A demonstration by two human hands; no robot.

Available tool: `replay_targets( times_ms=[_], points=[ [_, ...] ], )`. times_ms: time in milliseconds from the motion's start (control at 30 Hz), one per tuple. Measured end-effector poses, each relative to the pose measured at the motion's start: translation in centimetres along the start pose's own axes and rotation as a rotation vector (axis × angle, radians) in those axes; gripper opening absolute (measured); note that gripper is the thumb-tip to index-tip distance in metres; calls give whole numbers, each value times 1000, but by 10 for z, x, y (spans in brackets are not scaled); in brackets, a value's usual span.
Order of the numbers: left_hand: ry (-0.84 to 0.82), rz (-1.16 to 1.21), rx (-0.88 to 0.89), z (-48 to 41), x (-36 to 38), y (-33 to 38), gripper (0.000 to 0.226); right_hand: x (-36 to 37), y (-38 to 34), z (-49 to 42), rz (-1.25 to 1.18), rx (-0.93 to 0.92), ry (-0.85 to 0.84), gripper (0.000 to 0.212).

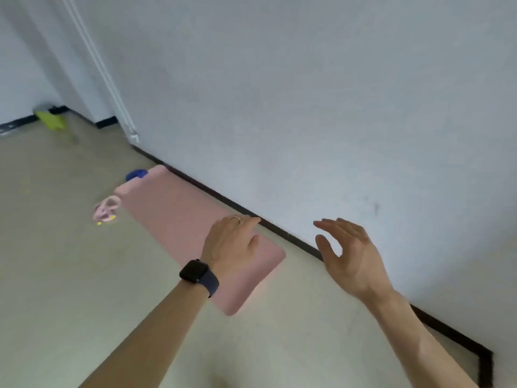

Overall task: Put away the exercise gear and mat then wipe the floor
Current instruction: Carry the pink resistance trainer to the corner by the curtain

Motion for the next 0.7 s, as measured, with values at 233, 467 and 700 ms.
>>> replay_targets(
  times_ms=[233,467,700],
  points=[
    [193,-25,-340,102,-130,-255,45,146,-253,-57,-84,-383,-117,30],
    [210,-125,-580,183,-231,-473,46,271,-462,-106,-125,-561,-176,37],
    [264,-151,-686,202,-302,-607,45,335,-592,-169,-123,-629,-207,33]
  ],
)
Point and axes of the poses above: each hand's wrist, its own z-axis away from the middle knuckle, its own x-axis out of the palm, y = z × x, the point moved 7 cm from there along -z, towards the middle knuckle, and after that the axes turned 9 degrees about z, right-handed, at the moved point
